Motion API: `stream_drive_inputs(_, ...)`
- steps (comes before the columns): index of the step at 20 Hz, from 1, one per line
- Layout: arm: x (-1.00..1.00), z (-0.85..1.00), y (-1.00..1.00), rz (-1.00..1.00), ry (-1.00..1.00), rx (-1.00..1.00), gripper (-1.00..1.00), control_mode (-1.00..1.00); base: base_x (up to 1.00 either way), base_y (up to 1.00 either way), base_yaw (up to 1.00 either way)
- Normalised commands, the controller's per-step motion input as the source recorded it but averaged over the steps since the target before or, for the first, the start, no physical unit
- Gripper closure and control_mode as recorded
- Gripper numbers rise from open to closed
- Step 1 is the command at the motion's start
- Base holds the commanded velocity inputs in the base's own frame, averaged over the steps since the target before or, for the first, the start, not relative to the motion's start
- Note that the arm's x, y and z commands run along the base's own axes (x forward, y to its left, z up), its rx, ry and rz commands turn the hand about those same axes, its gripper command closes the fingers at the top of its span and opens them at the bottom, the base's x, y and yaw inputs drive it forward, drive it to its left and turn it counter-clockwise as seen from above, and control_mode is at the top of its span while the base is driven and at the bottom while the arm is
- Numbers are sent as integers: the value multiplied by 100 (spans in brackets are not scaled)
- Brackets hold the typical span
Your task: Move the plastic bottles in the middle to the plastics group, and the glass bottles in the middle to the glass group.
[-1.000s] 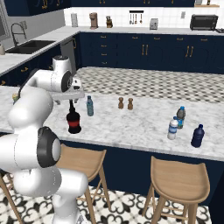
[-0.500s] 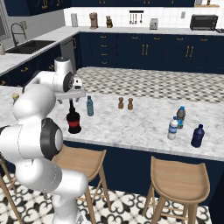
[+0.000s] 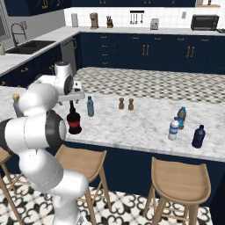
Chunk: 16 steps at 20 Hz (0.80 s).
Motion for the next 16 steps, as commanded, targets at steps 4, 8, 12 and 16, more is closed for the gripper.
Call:
stream_drive_inputs(4,15,-14,-2,0,0,0,-100,-100,0,0,0)
stream_drive_inputs(8,16,-16,-1,0,0,0,-100,-100,0,0,0)
stream_drive_inputs(12,21,-10,0,0,0,0,-100,-100,0,0,0)
stream_drive_inputs(16,12,-10,0,0,0,0,-100,-100,0,0,0)
